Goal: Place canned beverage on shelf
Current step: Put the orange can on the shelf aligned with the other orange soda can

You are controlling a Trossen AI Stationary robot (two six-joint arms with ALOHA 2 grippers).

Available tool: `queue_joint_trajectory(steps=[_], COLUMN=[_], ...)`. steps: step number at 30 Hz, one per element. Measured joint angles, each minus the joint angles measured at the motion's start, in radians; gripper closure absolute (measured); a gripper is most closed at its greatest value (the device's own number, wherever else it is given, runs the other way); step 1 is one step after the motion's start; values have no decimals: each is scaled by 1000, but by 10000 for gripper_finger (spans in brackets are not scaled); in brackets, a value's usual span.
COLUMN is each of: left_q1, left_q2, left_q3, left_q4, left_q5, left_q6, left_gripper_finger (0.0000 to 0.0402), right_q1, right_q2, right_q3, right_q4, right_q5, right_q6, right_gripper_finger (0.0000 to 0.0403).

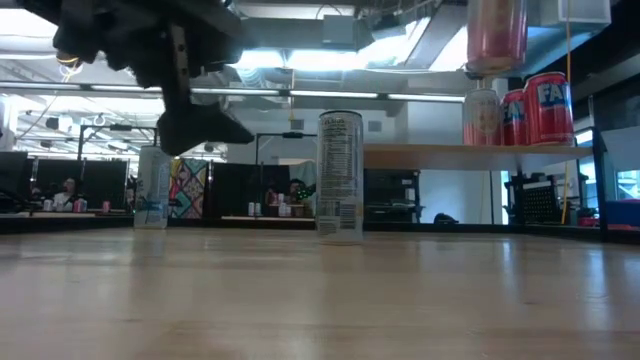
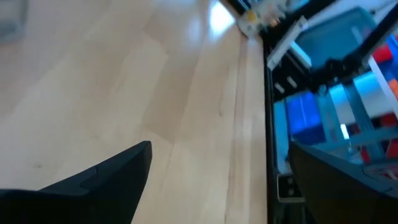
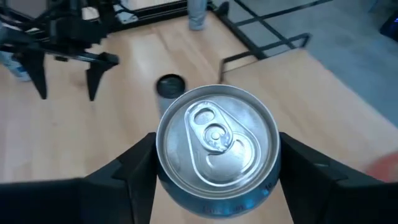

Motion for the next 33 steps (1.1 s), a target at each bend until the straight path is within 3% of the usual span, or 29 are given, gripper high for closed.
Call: queue_joint_trajectory(steps=[7,12,18,24,33], left_q1=[37,61,79,101,105], left_q2=[0,0,0,0,0], left_q3=[84,189,313,394,401], left_q4=[-12,-143,-212,-227,-272], left_q5=[-58,-65,-61,-13,-10], left_q6=[-27,2,119,262,238], left_gripper_finger=[29,29,29,29,29], right_q1=[-80,-139,-139,-139,-138], right_q2=[-131,-148,-145,-104,63], right_q3=[0,-24,-244,-507,-631], right_q4=[-18,45,339,646,810], right_q5=[-14,-146,-346,-420,-493], right_q6=[-163,-236,-246,-192,-225], right_gripper_finger=[155,155,155,155,150])
